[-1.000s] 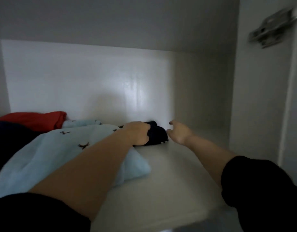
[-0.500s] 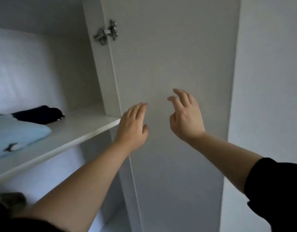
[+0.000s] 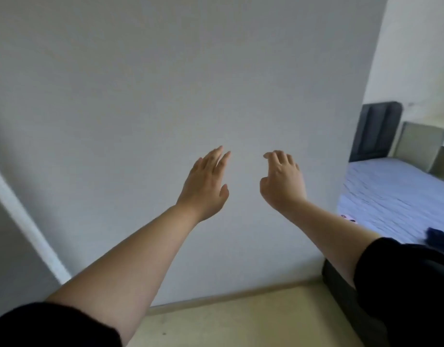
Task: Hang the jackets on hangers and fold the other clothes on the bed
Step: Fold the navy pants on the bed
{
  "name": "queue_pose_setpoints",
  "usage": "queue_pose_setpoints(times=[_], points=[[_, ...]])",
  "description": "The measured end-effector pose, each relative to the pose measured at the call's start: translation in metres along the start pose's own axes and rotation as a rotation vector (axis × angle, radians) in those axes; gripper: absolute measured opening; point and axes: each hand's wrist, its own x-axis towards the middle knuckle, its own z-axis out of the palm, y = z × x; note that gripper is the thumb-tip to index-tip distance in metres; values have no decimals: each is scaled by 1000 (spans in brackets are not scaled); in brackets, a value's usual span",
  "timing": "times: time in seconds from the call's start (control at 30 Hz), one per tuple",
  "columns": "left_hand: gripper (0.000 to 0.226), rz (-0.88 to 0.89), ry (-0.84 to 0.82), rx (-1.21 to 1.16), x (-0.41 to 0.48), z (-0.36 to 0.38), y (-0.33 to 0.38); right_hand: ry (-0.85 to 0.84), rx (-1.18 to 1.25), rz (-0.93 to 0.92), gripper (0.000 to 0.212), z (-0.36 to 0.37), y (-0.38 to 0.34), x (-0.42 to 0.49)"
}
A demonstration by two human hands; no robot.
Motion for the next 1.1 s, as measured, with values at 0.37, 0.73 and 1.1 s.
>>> queue_pose_setpoints(times=[0.37,0.73,1.1], points=[[71,230,-302,-233,155,233,276,-197,-216,497,49,-50,376,-48],[72,498,-538,-405,331,507,458,-195,-375,880,46,-12,664,-25],[73,433,-867,-551,433,773,576,-262,-364,1216,44,89,896,-2]])
